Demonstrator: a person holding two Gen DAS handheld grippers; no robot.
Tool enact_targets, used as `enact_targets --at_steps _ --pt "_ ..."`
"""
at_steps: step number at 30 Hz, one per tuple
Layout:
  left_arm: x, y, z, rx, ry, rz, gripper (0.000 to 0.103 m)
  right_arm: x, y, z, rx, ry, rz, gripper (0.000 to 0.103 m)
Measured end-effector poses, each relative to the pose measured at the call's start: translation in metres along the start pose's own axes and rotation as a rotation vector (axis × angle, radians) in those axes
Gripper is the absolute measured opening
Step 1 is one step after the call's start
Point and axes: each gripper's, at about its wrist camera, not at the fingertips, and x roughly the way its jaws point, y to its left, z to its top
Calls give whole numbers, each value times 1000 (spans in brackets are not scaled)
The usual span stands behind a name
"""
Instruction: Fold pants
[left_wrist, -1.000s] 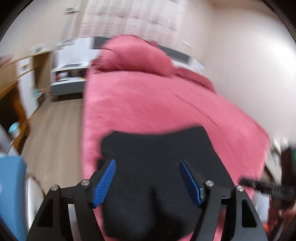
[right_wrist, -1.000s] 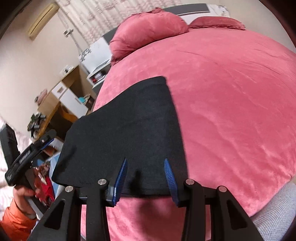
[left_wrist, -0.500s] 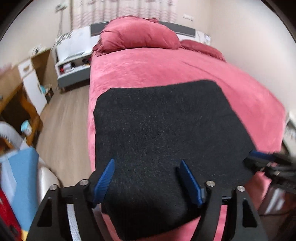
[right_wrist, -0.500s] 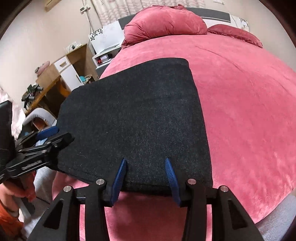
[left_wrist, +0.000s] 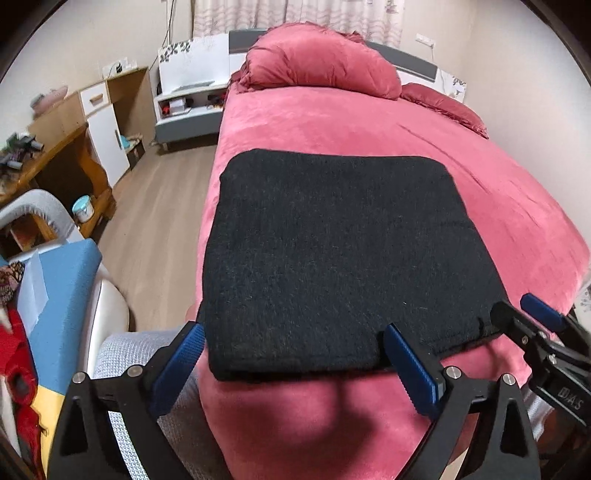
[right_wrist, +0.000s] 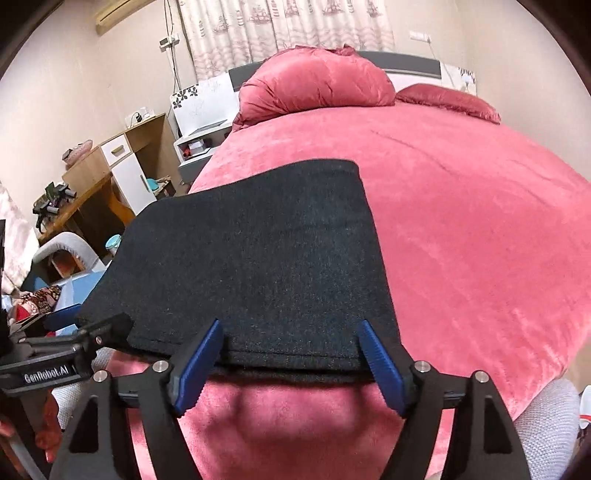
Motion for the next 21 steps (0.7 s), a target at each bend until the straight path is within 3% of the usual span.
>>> enact_targets --at_steps 7,14,21 --pt "-8 -4 -11 10 -36 4 100 -8 10 0 -33 -32 -20 80" --pt "-11 -5 -16 4 -32 60 101 -8 17 -2 -61 -27 -32 80" --pt "-9 -4 -19 0 -18 41 101 -7 21 -3 -70 -17 -36 80"
